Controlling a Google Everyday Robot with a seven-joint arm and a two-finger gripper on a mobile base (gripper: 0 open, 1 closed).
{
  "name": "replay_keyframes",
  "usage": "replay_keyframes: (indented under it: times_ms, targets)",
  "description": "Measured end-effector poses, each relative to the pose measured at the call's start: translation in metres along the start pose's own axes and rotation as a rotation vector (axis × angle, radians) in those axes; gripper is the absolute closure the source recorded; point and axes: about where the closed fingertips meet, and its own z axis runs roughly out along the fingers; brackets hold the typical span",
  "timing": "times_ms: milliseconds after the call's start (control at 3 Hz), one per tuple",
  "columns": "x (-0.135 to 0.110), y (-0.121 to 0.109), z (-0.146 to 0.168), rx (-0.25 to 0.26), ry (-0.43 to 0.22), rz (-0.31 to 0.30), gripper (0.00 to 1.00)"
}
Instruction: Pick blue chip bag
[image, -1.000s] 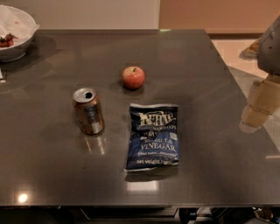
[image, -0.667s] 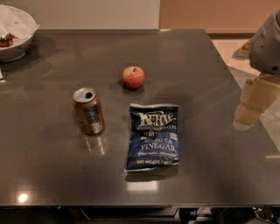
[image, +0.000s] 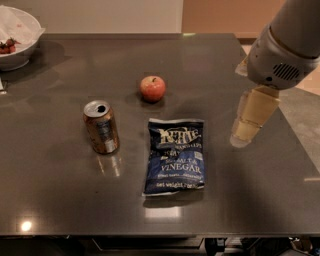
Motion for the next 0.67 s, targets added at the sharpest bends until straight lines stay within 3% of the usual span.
replay_keyframes:
  times_ms: [667]
  targets:
    - [-0.035, 0.017, 0.043, -0.066, 0.003, 0.023, 0.0]
